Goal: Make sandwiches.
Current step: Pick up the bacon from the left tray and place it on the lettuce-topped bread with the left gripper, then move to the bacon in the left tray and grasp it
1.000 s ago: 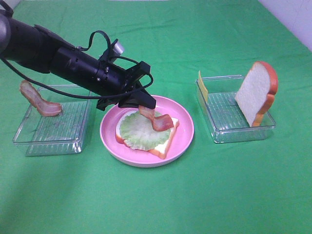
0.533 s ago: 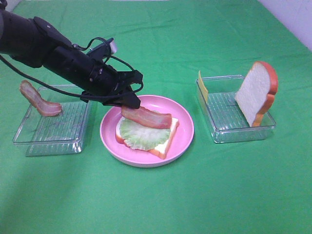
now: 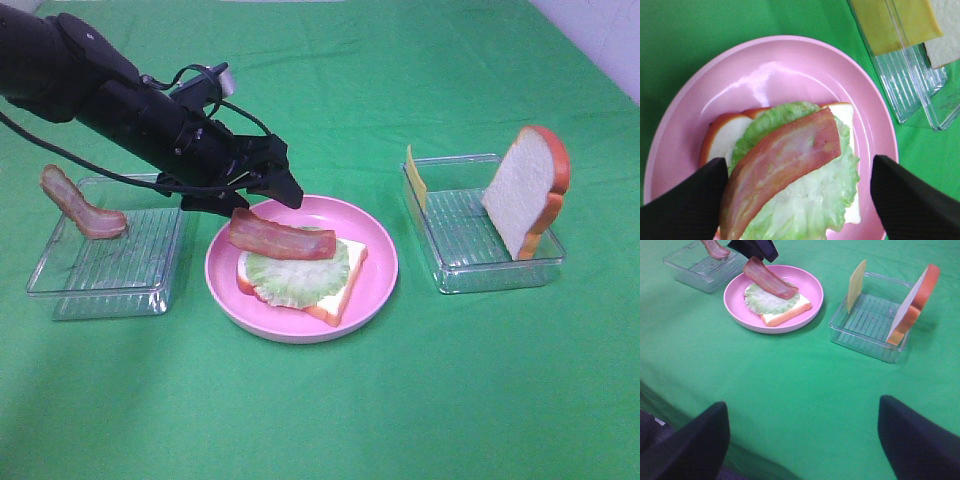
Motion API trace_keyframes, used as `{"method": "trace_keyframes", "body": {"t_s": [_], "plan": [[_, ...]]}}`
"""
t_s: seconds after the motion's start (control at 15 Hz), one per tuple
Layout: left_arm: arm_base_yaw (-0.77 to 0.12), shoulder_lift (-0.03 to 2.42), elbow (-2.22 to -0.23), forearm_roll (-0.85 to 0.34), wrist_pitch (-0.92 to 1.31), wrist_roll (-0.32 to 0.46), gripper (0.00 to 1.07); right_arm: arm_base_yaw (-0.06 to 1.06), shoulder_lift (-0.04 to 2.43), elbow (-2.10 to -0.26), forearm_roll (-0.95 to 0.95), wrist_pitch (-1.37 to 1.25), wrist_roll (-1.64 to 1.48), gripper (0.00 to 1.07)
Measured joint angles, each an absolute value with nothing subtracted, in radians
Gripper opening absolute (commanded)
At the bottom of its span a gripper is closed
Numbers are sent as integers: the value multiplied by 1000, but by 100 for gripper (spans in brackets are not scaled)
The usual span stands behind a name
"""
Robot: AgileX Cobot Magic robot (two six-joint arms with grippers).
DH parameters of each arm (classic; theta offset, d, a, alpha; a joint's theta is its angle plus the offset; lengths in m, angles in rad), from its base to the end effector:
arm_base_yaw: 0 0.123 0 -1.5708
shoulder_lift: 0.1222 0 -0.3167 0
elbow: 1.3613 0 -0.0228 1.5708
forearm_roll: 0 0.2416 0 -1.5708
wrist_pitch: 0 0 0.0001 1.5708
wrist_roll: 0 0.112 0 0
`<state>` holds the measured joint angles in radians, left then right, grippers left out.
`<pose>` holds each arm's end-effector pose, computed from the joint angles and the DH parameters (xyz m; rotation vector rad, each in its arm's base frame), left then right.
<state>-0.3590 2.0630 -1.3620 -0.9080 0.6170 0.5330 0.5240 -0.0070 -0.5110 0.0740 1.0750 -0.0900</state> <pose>0.3985 -0.2042 0.1761 0.2906 2.6376 -0.8378 -0.0290 -0.0083 0.2651 -0.6264 1.9597 0.3590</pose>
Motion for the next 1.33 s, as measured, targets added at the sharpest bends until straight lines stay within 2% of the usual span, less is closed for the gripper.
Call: {"method": "trace_keyframes", "body": {"t_s": [0.13, 0.2, 0.27, 0.4, 0.47, 0.53, 0.6, 0.73, 0.87, 1.07, 1.27, 1.33], "plan": [[-359, 2040, -1362, -850, 618, 481, 76, 524, -7, -511, 74, 1075, -90, 77], [-359, 2015, -1362, -762, 618, 418, 76, 524, -7, -511, 74, 1075, -90, 77], [-359, 2015, -1362, -762, 618, 418, 76, 524, -7, -511, 74, 1075, -90, 77], [-359, 1971, -1370, -616, 618, 299, 76, 524, -7, -511, 74, 1075, -90, 77], [-359, 1922, -1409, -426, 651, 136, 76, 524, -7, -511, 74, 1075, -90, 77], [-359, 1912, -1421, -389, 668, 91, 76, 524, -7, -511, 74, 1075, -90, 77], [-359, 1887, -1476, -252, 758, -45, 76, 524, -7, -511, 74, 1075, -90, 77], [-359, 1873, -1570, -99, 915, -161, 76, 524, -7, -511, 74, 1075, -90, 77], [-358, 1870, -1651, 17, 1036, -193, 76, 524, -7, -511, 74, 1075, -90, 77], [-316, 1870, -1699, 56, 1079, -201, 76, 524, -7, -511, 74, 1075, -90, 77], [-179, 1907, -1704, 71, 1140, -203, 76, 524, -7, -511, 74, 1075, -90, 77], [-160, 1919, -1704, 71, 1143, -203, 76, 524, -7, -511, 74, 1075, -90, 77]]}}
